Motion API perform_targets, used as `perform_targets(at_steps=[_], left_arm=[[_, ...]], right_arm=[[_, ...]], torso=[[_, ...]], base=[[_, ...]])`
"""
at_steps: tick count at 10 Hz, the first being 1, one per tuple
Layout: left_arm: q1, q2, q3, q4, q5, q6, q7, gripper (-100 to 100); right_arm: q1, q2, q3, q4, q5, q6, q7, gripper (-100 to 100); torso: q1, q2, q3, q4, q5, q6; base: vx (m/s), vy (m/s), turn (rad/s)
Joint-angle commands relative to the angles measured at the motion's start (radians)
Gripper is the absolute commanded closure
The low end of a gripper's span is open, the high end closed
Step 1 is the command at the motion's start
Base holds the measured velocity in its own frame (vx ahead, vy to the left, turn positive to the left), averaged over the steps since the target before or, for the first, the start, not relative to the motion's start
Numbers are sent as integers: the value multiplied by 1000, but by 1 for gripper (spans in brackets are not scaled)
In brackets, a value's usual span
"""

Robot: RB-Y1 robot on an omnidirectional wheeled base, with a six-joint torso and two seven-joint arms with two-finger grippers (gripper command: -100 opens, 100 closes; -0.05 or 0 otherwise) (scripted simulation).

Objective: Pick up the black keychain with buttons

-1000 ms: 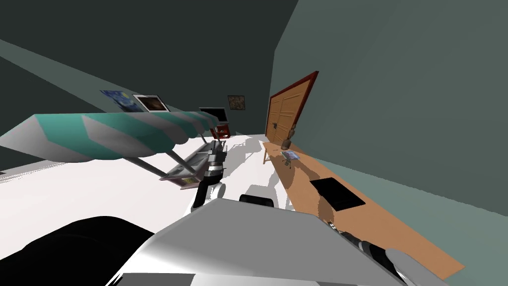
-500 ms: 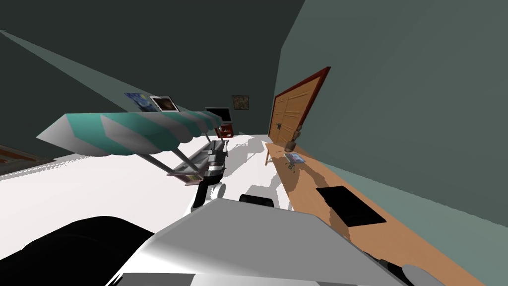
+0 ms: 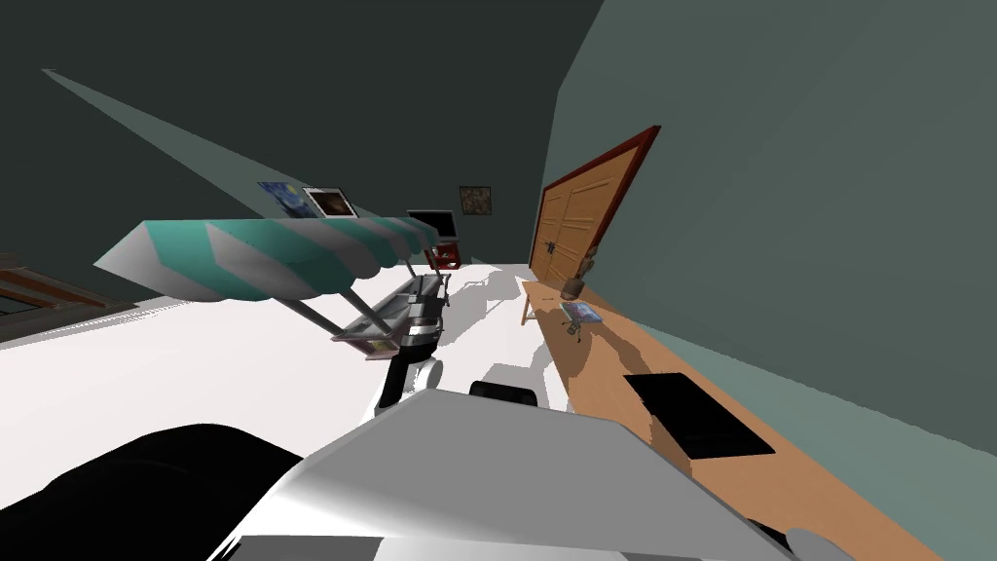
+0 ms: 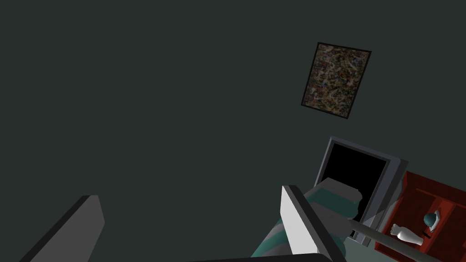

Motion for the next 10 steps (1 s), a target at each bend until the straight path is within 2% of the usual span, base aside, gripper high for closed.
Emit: perform_targets(at_steps=[1, 2, 3, 4, 8, 9, 10], left_arm=[[0, 0, 0, 0, 0, 0, 0, 0], [0, 0, 0, 0, 0, 0, 0, 0], [0, 0, 0, 0, 0, 0, 0, 0], [0, 0, 0, 0, 0, 0, 0, 0], [0, 0, 0, 0, 0, 0, 0, 0], [0, 0, 0, 0, 0, 0, 0, 0], [0, 0, 0, 0, 0, 0, 0, 0]], right_arm=[[-8, 15, -1, 28, -12, 8, 28, -100], [-11, 35, 8, 43, -17, 27, 38, -100], [-19, 32, -1, 58, -22, 13, 48, -100], [-21, 34, -1, 63, -24, 14, 59, 100], [-21, 34, -2, 63, -25, 14, 57, 100], [-21, 34, -2, 63, -25, 14, 57, 0], [-9, 22, 2, 33, -13, 14, 31, 100]], torso=[[0, 0, 0, 0, 0, 0], [1, 0, 0, 0, 0, 0], [2, 0, 0, 0, 0, 0], [3, 1, 0, 0, 1, 0], [3, 1, 0, 0, 0, 0], [3, 1, 1, 0, 0, 0], [3, 1, 1, 0, 0, 0]], base=[[8, -43, 11], [7, -31, 25], [3, -15, 10], [0, 0, 0], [0, 0, 0], [0, 0, 0], [-4, 15, -14]])
